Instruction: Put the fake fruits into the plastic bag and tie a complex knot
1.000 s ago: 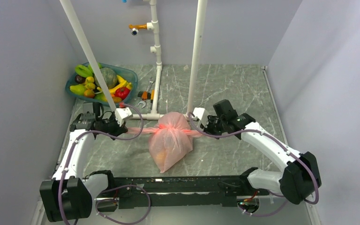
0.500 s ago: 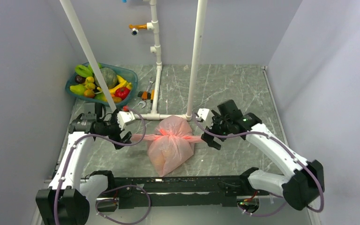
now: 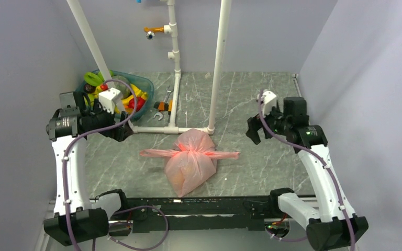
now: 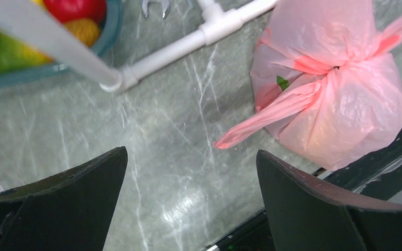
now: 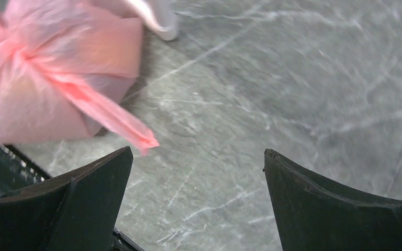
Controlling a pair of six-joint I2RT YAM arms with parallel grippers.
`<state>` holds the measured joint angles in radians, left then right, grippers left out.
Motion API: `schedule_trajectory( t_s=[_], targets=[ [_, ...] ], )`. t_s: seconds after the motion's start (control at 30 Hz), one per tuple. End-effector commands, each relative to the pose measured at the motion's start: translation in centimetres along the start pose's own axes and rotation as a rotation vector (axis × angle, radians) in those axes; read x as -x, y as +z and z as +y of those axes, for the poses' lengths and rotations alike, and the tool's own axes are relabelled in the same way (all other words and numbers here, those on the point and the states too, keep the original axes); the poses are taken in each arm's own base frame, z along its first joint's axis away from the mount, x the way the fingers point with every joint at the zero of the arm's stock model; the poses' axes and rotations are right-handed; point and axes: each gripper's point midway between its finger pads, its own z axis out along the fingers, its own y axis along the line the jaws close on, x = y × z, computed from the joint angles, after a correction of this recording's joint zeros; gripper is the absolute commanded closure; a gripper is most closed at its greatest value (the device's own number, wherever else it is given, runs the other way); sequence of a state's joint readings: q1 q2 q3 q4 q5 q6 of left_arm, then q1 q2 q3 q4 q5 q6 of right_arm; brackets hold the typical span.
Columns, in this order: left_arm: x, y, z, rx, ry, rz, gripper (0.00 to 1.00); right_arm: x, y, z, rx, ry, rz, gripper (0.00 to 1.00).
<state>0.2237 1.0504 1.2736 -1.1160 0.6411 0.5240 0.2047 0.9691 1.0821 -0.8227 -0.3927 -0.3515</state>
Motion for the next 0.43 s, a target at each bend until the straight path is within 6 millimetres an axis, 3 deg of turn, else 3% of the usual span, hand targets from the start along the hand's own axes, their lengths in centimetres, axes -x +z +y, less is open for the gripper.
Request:
schedule_trajectory(
  t_s=[0.0, 0.13, 0.4],
  targets=[
    [-1.9, -0.6, 0.5, 0.047, -0.262, 0.075, 0.01, -0.9, -1.2, -3.2, -0.091, 0.238, -0.03, 0.0],
    [-3.1, -0.6, 2.2, 0.155, -0.285, 0.091, 0.01, -2.2, -1.7, -4.9, -0.147, 0.317, -0.032, 0.0],
    [-4.6, -0.3, 4.5, 0.25, -0.233, 0.144, 0.01, -3.7, -1.5, -5.1, -0.167, 0.319, -0.011, 0.0]
  ],
)
